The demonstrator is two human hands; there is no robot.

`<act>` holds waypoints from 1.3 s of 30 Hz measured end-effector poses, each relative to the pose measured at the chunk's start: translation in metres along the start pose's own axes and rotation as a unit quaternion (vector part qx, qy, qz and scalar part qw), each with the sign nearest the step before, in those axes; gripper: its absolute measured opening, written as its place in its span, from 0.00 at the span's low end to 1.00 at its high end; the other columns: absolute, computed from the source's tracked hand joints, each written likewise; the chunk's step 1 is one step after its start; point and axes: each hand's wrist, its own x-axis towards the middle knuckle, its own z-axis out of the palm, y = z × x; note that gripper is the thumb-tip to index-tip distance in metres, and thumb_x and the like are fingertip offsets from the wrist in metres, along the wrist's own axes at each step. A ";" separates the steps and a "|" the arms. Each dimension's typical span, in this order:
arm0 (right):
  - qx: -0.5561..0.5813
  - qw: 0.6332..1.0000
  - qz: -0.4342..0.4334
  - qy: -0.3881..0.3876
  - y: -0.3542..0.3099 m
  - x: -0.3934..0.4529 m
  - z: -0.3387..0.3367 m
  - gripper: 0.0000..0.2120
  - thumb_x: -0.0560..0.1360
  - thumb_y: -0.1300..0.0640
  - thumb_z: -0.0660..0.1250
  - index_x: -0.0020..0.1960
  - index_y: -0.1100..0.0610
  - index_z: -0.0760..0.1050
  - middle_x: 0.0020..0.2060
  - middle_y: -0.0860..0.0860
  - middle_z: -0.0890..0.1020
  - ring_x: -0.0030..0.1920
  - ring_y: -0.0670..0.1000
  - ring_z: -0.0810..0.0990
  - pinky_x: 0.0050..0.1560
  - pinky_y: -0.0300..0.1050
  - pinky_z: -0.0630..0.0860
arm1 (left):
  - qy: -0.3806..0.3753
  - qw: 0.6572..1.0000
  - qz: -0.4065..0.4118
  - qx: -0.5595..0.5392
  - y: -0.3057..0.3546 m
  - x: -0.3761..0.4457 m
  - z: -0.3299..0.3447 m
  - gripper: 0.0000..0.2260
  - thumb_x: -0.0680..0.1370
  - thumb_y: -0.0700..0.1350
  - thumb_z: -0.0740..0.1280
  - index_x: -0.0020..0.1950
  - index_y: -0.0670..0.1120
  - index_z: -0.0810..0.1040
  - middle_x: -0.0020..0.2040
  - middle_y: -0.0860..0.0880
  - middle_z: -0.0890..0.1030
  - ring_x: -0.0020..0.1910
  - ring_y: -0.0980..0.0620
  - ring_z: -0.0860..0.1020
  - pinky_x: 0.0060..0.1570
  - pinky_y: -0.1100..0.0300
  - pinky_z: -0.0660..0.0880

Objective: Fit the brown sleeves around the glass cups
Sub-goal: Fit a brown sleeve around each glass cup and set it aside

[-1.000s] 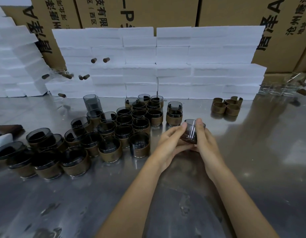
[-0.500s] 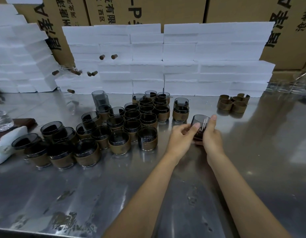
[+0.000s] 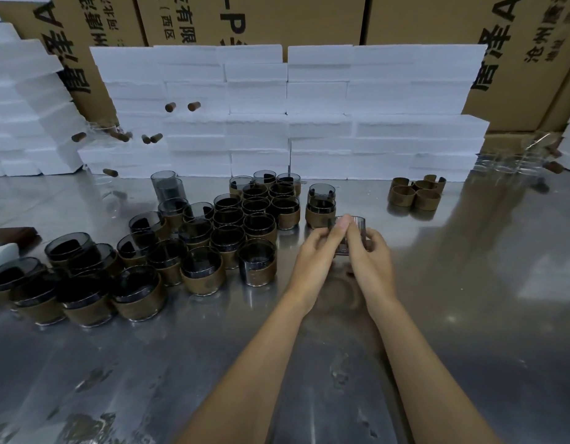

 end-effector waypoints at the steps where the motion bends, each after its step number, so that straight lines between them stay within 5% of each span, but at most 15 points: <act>1: -0.010 1.000 0.000 -0.013 -0.001 -0.001 -0.002 0.32 0.65 0.22 0.61 0.52 0.46 0.82 0.44 0.44 0.86 0.49 0.46 0.84 0.59 0.58 0.81 | -0.026 1.000 -0.004 -0.013 0.002 -0.001 -0.002 0.29 0.67 0.72 0.74 0.55 0.50 0.86 0.52 0.48 0.88 0.52 0.51 0.86 0.49 0.59 0.81; 4: -0.022 0.999 0.004 -0.032 -0.003 -0.003 -0.004 0.32 0.66 0.21 0.58 0.47 0.46 0.84 0.42 0.44 0.87 0.49 0.47 0.85 0.59 0.58 0.81 | -0.076 0.997 0.009 -0.004 0.005 -0.003 -0.005 0.22 0.73 0.68 0.72 0.50 0.51 0.88 0.51 0.49 0.88 0.50 0.53 0.86 0.47 0.59 0.82; 8: -0.020 0.998 0.005 -0.055 -0.004 -0.004 -0.007 0.41 0.68 0.18 0.48 0.52 0.48 0.84 0.47 0.49 0.88 0.54 0.50 0.85 0.61 0.57 0.80 | -0.037 0.993 0.057 0.098 0.002 -0.002 0.001 0.17 0.79 0.62 0.69 0.54 0.50 0.86 0.55 0.48 0.83 0.58 0.48 0.82 0.65 0.40 0.76; 12: 0.005 1.000 -0.004 -0.012 0.000 0.001 -0.007 0.31 0.84 0.34 0.47 0.57 0.51 0.83 0.51 0.54 0.87 0.50 0.52 0.86 0.54 0.52 0.82 | 0.032 0.994 0.054 0.092 -0.002 -0.002 0.002 0.24 0.79 0.56 0.70 0.73 0.47 0.75 0.67 0.48 0.79 0.67 0.50 0.78 0.70 0.55 0.73; 14: 0.017 1.000 -0.012 0.005 0.002 0.004 -0.005 0.23 0.87 0.43 0.49 0.56 0.53 0.80 0.48 0.56 0.87 0.45 0.55 0.87 0.48 0.51 0.83 | 0.075 0.988 0.093 0.102 -0.004 -0.001 0.000 0.17 0.80 0.51 0.71 0.67 0.48 0.77 0.61 0.47 0.81 0.60 0.54 0.79 0.60 0.65 0.74; 18: 0.009 0.999 -0.033 0.021 0.005 0.005 -0.005 0.14 0.87 0.53 0.54 0.53 0.57 0.77 0.48 0.58 0.83 0.42 0.57 0.84 0.47 0.55 0.82 | 0.102 0.983 0.118 0.099 -0.006 0.001 -0.003 0.04 0.84 0.45 0.66 0.58 0.50 0.78 0.53 0.53 0.81 0.51 0.60 0.78 0.54 0.64 0.74; 21: 0.030 0.999 -0.039 0.007 0.002 0.001 -0.005 0.10 0.84 0.47 0.63 0.55 0.54 0.76 0.49 0.52 0.83 0.50 0.55 0.83 0.52 0.57 0.81 | 0.117 0.989 0.076 0.047 -0.006 0.001 -0.004 0.04 0.85 0.48 0.64 0.55 0.54 0.78 0.53 0.55 0.82 0.55 0.56 0.80 0.52 0.64 0.76; 26: 0.043 0.996 -0.020 -0.071 -0.002 -0.005 -0.005 0.31 0.71 0.32 0.72 0.67 0.48 0.73 0.56 0.45 0.83 0.54 0.41 0.82 0.54 0.39 0.78 | 0.092 0.994 0.033 0.046 -0.002 -0.003 0.001 0.24 0.75 0.69 0.65 0.56 0.51 0.79 0.51 0.54 0.86 0.56 0.55 0.83 0.60 0.52 0.78; 29: 0.020 0.996 -0.022 -0.085 -0.001 -0.004 -0.007 0.24 0.74 0.30 0.67 0.60 0.46 0.80 0.51 0.42 0.86 0.54 0.39 0.83 0.52 0.36 0.76 | 0.061 0.996 0.041 0.045 -0.002 -0.004 0.001 0.16 0.81 0.61 0.65 0.55 0.50 0.82 0.53 0.51 0.86 0.57 0.54 0.83 0.60 0.53 0.78; 34: -0.037 0.994 -0.041 -0.094 -0.002 -0.006 -0.003 0.39 0.72 0.22 0.50 0.62 0.50 0.79 0.54 0.47 0.85 0.58 0.46 0.82 0.58 0.45 0.76 | 0.039 0.994 0.070 0.070 0.002 -0.005 0.001 0.14 0.83 0.54 0.66 0.57 0.46 0.84 0.53 0.48 0.86 0.55 0.54 0.83 0.53 0.61 0.78; 39: -0.032 0.998 -0.036 -0.041 0.001 -0.003 -0.003 0.32 0.83 0.34 0.46 0.62 0.53 0.81 0.55 0.52 0.85 0.57 0.50 0.81 0.58 0.44 0.75 | 0.034 0.997 0.049 0.053 0.004 -0.004 0.002 0.14 0.83 0.55 0.66 0.51 0.47 0.85 0.46 0.50 0.85 0.47 0.54 0.83 0.49 0.55 0.80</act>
